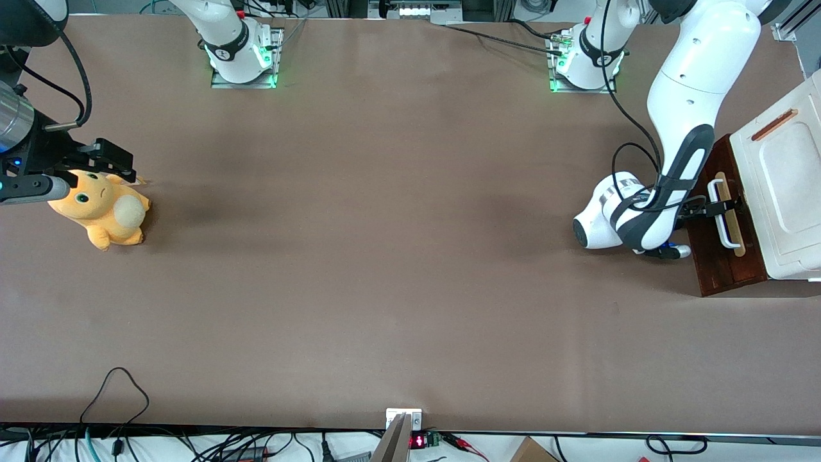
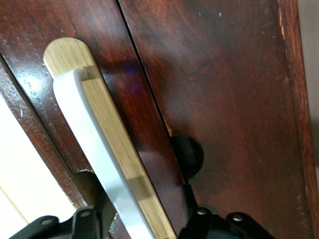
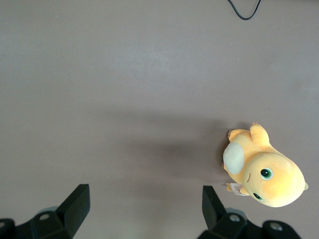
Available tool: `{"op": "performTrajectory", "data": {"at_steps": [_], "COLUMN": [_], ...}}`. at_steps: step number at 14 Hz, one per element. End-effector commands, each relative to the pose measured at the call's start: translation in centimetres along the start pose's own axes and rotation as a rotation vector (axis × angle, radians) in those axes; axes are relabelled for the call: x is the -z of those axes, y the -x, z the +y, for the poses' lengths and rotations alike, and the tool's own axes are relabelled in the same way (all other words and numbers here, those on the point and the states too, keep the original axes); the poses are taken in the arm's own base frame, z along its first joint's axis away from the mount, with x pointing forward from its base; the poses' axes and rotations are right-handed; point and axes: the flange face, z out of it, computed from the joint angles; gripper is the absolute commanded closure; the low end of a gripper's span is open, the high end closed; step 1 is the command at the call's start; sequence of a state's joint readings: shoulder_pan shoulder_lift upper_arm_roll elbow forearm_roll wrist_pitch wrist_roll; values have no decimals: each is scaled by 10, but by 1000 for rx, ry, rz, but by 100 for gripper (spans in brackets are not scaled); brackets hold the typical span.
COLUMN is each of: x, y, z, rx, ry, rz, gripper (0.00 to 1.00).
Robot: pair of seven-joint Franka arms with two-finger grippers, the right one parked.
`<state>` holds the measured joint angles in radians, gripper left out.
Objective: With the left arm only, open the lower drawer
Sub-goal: 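Align the left gripper around the white handle bar and close it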
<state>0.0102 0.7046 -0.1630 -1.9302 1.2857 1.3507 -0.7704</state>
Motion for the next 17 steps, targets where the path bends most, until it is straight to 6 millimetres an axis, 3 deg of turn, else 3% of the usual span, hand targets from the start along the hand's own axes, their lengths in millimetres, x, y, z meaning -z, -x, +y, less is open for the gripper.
{"op": "performTrajectory", "data": {"at_steps": [1, 10, 17], "x": [1, -2, -5], "y": [6, 7, 7], "z": [-6, -9, -6], "rx": [21, 49, 49], "ry": [-21, -41, -41], "rz": [7, -15, -20], "gripper": [46, 61, 65]}}
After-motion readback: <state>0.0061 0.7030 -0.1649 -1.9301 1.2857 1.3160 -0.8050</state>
